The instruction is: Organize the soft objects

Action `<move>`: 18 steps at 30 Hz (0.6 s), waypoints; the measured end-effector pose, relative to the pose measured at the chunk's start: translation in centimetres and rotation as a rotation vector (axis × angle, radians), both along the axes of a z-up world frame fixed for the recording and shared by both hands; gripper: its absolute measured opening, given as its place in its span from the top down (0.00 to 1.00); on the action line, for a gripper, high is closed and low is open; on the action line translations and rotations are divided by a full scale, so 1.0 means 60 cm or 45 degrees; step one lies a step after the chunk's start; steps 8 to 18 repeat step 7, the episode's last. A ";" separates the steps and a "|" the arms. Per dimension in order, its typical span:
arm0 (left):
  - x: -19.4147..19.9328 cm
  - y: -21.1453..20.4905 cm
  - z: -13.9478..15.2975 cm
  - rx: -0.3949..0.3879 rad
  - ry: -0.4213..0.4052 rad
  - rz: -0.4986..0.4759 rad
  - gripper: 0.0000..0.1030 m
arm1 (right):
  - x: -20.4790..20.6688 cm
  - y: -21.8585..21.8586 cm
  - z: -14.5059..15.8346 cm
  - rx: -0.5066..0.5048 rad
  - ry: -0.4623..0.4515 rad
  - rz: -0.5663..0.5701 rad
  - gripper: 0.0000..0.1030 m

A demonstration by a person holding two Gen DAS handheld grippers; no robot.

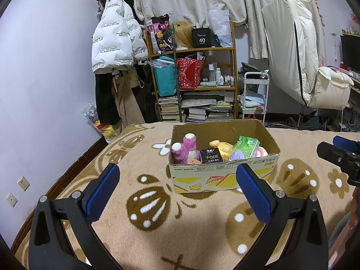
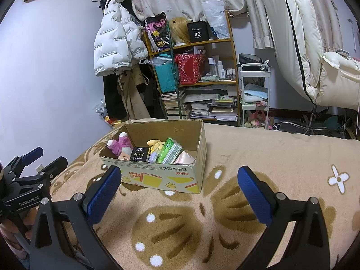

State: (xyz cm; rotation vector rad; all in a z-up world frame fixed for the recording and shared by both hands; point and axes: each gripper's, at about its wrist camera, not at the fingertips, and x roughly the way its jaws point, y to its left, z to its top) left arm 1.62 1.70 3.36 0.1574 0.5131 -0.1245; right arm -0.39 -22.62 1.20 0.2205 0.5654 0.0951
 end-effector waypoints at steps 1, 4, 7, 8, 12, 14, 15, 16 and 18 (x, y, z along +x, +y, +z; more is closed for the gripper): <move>0.000 -0.001 0.000 -0.001 0.000 -0.001 0.01 | 0.000 0.000 0.000 0.000 0.000 0.000 0.00; 0.001 0.000 0.000 -0.001 0.001 -0.003 0.01 | 0.001 0.000 0.000 -0.001 0.001 0.001 0.00; 0.001 0.001 0.000 0.001 0.003 -0.002 0.01 | 0.000 0.000 0.000 -0.003 0.001 0.002 0.00; 0.001 0.001 0.000 0.001 0.003 -0.002 0.01 | 0.000 0.000 0.000 -0.003 0.001 0.002 0.00; 0.001 0.001 0.000 0.001 0.003 -0.002 0.01 | 0.000 0.000 0.000 -0.003 0.001 0.002 0.00; 0.001 0.001 0.000 0.001 0.003 -0.002 0.01 | 0.000 0.000 0.000 -0.003 0.001 0.002 0.00; 0.001 0.001 0.000 0.001 0.003 -0.002 0.01 | 0.000 0.000 0.000 -0.003 0.001 0.002 0.00; 0.001 0.001 0.000 0.001 0.003 -0.002 0.01 | 0.000 0.000 0.000 -0.003 0.001 0.002 0.00; 0.001 0.001 0.000 0.001 0.003 -0.002 0.01 | 0.000 0.000 0.000 -0.003 0.001 0.002 0.00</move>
